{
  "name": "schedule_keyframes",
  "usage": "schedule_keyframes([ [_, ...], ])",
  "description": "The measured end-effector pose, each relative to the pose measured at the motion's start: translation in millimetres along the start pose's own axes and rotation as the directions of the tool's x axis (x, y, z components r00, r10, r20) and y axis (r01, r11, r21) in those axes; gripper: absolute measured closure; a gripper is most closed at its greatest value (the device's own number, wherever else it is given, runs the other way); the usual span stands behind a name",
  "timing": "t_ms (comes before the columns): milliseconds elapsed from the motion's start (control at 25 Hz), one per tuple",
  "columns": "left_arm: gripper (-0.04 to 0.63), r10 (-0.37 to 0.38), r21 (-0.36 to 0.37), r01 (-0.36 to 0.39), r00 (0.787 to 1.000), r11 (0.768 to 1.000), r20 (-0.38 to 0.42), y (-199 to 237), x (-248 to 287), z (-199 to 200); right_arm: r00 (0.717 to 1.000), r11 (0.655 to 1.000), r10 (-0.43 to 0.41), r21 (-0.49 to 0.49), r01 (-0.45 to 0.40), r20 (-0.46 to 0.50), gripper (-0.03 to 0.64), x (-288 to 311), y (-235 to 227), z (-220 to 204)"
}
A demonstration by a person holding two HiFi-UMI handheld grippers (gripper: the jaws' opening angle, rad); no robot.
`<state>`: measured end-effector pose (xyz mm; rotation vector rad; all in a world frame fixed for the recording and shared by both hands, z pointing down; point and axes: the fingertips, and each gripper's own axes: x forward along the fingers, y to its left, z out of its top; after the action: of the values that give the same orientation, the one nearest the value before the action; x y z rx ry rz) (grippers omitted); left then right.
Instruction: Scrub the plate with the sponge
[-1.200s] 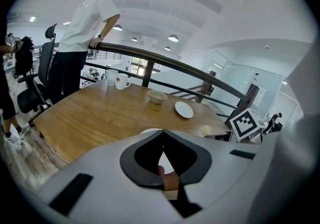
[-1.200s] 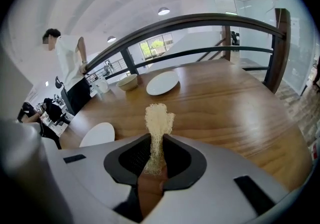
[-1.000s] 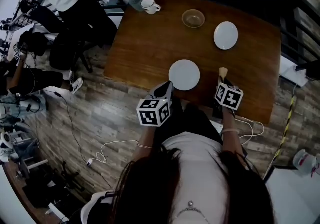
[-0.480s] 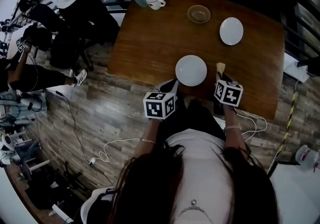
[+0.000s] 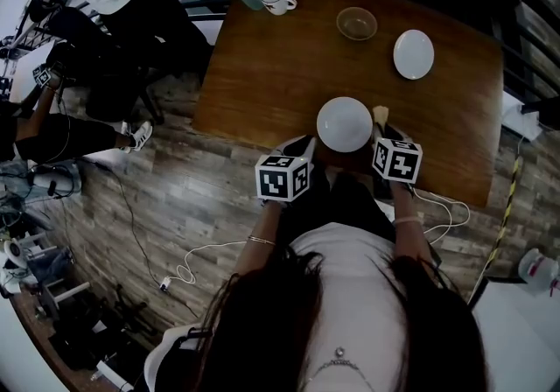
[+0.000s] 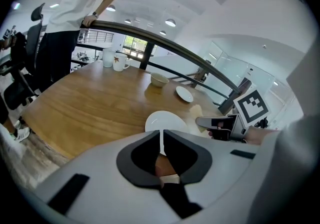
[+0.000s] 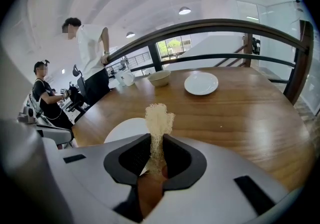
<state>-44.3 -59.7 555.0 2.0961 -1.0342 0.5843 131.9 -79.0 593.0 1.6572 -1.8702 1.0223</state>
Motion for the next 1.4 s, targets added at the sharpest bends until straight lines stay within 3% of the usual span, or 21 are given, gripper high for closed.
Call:
schedule_keyframes([
  [400, 0.578, -0.02, -0.01, 0.019, 0.998, 1.0, -0.059, 14, 18, -3, 0.999, 0.998, 0.034, -0.059, -0.036, -0.042, 0.528, 17, 27, -1],
  [520, 0.538, -0.043, -0.025, 0.041, 0.996, 0.999, -0.084, 15, 25, -4, 0.998, 0.996, 0.039, -0.08, -0.043, -0.055, 0.528, 22, 33, -2],
  [720, 0.526, -0.043, -0.028, 0.039, 0.992, 0.999, -0.117, 20, 35, -6, 0.996, 0.994, 0.048, -0.094, -0.055, -0.072, 0.528, 28, 38, -3],
  [1400, 0.474, -0.069, -0.074, 0.052, 0.965, 0.996, -0.254, 28, 67, -12, 0.991, 0.99, 0.051, -0.127, -0.067, -0.122, 0.528, 46, 43, 0],
])
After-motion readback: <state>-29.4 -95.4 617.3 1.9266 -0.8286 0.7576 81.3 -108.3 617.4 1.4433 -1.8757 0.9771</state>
